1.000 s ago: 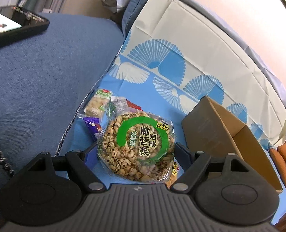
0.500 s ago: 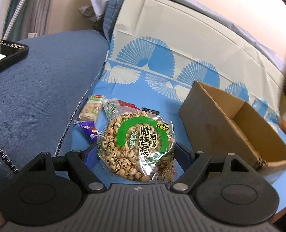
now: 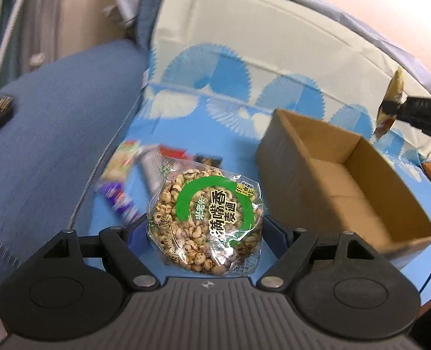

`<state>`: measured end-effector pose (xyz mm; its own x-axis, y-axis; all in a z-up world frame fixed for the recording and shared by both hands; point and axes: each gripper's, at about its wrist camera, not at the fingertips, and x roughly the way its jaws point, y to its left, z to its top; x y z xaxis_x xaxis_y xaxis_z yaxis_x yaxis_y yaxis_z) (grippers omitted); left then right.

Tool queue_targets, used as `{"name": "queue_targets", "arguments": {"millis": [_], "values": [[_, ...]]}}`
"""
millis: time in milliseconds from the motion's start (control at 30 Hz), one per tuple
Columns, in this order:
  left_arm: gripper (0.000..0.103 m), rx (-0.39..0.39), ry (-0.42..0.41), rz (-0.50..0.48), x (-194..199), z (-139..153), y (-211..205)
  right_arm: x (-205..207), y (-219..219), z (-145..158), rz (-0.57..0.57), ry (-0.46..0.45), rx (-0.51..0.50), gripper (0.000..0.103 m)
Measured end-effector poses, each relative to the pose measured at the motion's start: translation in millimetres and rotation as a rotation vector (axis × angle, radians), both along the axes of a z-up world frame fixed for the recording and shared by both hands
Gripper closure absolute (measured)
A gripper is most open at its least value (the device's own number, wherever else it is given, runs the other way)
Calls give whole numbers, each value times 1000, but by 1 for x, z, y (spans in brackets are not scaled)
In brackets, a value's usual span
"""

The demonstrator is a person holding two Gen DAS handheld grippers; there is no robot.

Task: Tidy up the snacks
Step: 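Lift and carry the nut bag and yellow tube over the box with both tools, then open both tools to drop the nut bag and yellow tube into the box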

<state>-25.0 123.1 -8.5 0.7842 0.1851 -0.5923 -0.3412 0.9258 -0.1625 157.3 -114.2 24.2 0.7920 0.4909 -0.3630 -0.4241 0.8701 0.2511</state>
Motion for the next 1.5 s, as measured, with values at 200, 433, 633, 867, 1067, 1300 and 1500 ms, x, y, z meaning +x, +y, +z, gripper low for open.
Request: {"name": "queue_targets", "arguments": {"millis": [200,433,633,867,1067,1300,1500], "values": [[19,30,-135,-108,73,49,-47,2,-7,5,-46,36,-41,93],[19,-12,-212,-160,148,76,-89,13,-39,-9,-133,153,-51,93],[19,-16,-213,-201,177,77,-116,17,-54,-15,-172,178,-77,93],[19,-20,-220,-234,201,80,-131,16,-60,-19,-194,185,-83,92],[7,19,-212,-258,210,88,-141,15,-54,-15,-230,184,-87,69],[7,-5,-227,-254,190,90,-123,10,-43,-12,-242,148,-115,48],[30,-38,-253,-160,143,92,-69,7,-36,-10,-245,119,-128,49]]}}
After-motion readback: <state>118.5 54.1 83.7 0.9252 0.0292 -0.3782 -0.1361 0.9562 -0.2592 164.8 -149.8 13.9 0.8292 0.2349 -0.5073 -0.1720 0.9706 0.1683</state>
